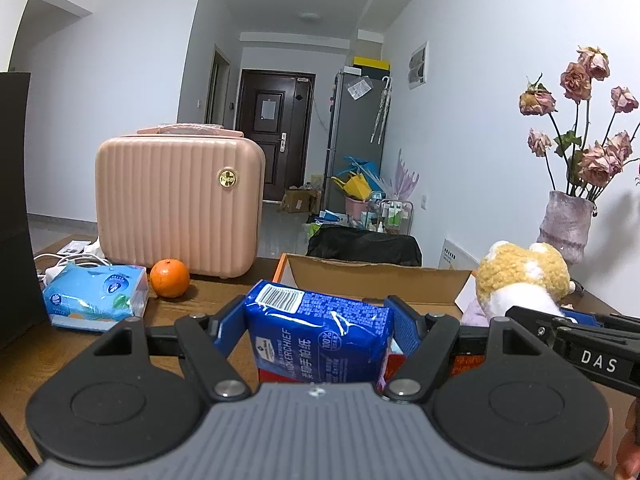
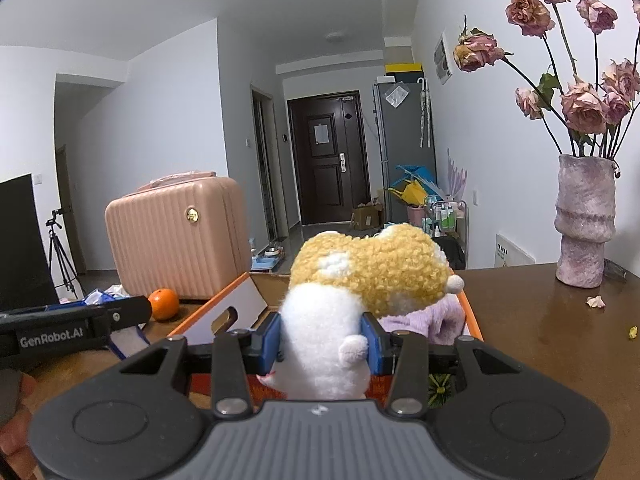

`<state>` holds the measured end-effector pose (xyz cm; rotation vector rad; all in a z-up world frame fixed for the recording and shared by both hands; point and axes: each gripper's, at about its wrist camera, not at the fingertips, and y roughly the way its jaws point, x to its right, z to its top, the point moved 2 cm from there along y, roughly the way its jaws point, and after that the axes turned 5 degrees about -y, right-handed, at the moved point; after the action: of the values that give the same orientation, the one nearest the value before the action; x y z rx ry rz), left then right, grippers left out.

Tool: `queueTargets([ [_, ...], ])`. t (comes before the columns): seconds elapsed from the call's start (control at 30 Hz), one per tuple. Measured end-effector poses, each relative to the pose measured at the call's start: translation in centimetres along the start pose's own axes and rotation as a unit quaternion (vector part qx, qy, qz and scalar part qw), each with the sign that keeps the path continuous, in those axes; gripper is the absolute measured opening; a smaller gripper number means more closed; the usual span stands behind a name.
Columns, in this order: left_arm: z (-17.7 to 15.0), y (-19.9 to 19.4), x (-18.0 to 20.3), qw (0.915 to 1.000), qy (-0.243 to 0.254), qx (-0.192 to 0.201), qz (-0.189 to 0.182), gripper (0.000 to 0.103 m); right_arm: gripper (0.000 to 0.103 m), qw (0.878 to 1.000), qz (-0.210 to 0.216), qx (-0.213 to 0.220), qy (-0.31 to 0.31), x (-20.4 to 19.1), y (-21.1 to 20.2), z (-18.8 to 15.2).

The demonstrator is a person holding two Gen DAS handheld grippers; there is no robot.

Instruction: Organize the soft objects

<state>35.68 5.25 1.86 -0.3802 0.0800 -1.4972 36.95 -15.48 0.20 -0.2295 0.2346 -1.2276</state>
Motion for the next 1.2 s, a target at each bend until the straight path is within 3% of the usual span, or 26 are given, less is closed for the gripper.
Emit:
queueTargets([
  [1.2,2.3,8.4,0.7,0.9999,-0.011,-0.008,0.001,0.074,0.042,0.999,-0.016,-0.034,0.0,1.0,7.5,1.1],
])
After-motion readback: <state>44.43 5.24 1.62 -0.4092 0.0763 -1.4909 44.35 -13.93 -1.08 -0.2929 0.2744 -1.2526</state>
